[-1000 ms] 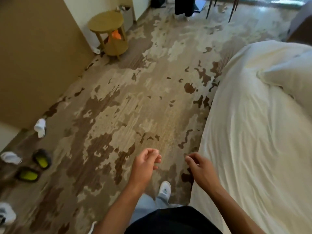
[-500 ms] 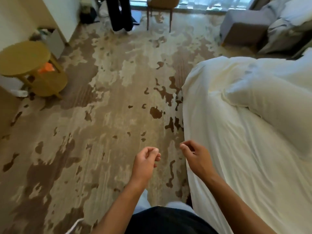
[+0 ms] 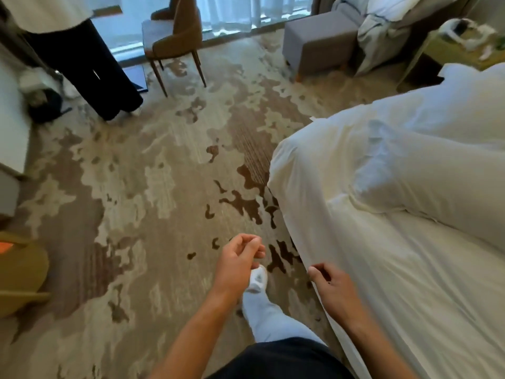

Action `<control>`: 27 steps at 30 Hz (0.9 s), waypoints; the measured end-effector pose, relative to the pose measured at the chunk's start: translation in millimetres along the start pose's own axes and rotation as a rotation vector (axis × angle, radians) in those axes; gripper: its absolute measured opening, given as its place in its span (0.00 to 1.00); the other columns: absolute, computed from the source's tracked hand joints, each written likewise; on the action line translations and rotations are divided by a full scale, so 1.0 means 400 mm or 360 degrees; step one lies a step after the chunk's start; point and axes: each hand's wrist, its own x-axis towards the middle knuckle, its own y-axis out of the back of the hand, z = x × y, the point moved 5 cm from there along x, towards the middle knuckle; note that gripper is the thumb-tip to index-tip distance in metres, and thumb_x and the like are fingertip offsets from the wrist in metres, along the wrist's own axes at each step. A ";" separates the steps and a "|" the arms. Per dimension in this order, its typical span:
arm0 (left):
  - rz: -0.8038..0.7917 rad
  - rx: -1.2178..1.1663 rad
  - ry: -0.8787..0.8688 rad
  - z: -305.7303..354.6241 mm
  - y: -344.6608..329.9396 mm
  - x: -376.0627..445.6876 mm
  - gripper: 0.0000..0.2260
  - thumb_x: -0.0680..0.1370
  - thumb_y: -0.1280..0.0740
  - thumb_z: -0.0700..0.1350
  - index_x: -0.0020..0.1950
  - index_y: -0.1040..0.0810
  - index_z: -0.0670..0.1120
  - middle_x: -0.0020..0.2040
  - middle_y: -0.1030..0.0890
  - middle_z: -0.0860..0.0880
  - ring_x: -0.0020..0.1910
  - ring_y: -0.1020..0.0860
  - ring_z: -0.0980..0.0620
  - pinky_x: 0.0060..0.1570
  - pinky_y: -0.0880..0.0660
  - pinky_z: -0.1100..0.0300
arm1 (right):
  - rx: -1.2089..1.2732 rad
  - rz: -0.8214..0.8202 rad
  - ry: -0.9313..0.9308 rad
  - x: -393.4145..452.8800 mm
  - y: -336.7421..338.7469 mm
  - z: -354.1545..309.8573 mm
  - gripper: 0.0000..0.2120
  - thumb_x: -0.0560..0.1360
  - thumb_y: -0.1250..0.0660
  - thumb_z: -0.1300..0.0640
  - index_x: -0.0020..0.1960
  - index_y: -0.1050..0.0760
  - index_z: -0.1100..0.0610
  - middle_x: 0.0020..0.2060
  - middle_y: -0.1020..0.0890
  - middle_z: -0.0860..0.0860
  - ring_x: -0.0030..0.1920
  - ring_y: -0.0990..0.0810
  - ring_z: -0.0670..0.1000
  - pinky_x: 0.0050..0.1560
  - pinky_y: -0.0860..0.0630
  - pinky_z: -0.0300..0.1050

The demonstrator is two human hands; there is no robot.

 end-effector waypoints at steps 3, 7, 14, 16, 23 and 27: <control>0.0086 0.0053 0.0064 0.063 0.100 0.194 0.08 0.83 0.36 0.48 0.53 0.17 0.49 0.46 0.14 0.49 0.48 0.15 0.52 0.52 0.17 0.50 | 0.0056 -0.0099 0.0056 0.227 -0.052 -0.186 0.08 0.83 0.35 0.46 0.52 0.18 0.45 0.45 0.15 0.43 0.47 0.16 0.43 0.53 0.16 0.49; 0.0195 0.0027 0.0132 0.158 0.206 0.456 0.08 0.83 0.35 0.47 0.50 0.16 0.49 0.45 0.14 0.48 0.48 0.15 0.48 0.50 0.18 0.49 | 0.0071 -0.0164 0.0288 0.524 -0.073 -0.493 0.08 0.83 0.35 0.46 0.52 0.18 0.45 0.44 0.15 0.41 0.46 0.16 0.41 0.52 0.17 0.46; 0.0070 0.0048 0.0121 0.367 0.222 0.977 0.09 0.83 0.35 0.49 0.50 0.16 0.50 0.45 0.14 0.48 0.47 0.15 0.52 0.50 0.17 0.51 | 0.0093 0.0011 0.0406 0.996 -0.032 -0.831 0.07 0.83 0.34 0.50 0.53 0.17 0.47 0.45 0.15 0.41 0.48 0.17 0.39 0.49 0.21 0.37; -0.0044 0.0064 0.0112 0.439 0.194 1.139 0.08 0.83 0.35 0.49 0.50 0.17 0.49 0.45 0.14 0.48 0.47 0.15 0.51 0.49 0.17 0.53 | 0.0083 0.0114 0.0315 1.114 -0.008 -0.866 0.07 0.83 0.33 0.51 0.50 0.17 0.47 0.44 0.15 0.41 0.47 0.18 0.39 0.49 0.22 0.38; -0.0655 0.0319 0.0069 0.744 -0.049 1.597 0.08 0.81 0.33 0.49 0.45 0.17 0.56 0.43 0.14 0.51 0.45 0.15 0.51 0.43 0.18 0.58 | 0.0163 0.0561 -0.0210 1.358 0.153 -0.890 0.06 0.83 0.35 0.47 0.51 0.19 0.44 0.47 0.16 0.39 0.49 0.18 0.41 0.54 0.21 0.41; -0.1042 0.0478 -0.0030 0.911 -0.273 1.768 0.08 0.82 0.33 0.49 0.45 0.16 0.56 0.43 0.14 0.49 0.44 0.15 0.48 0.43 0.17 0.54 | 0.0335 0.0869 -0.0470 1.440 0.246 -0.858 0.06 0.82 0.34 0.47 0.48 0.20 0.43 0.44 0.16 0.38 0.47 0.18 0.40 0.49 0.22 0.36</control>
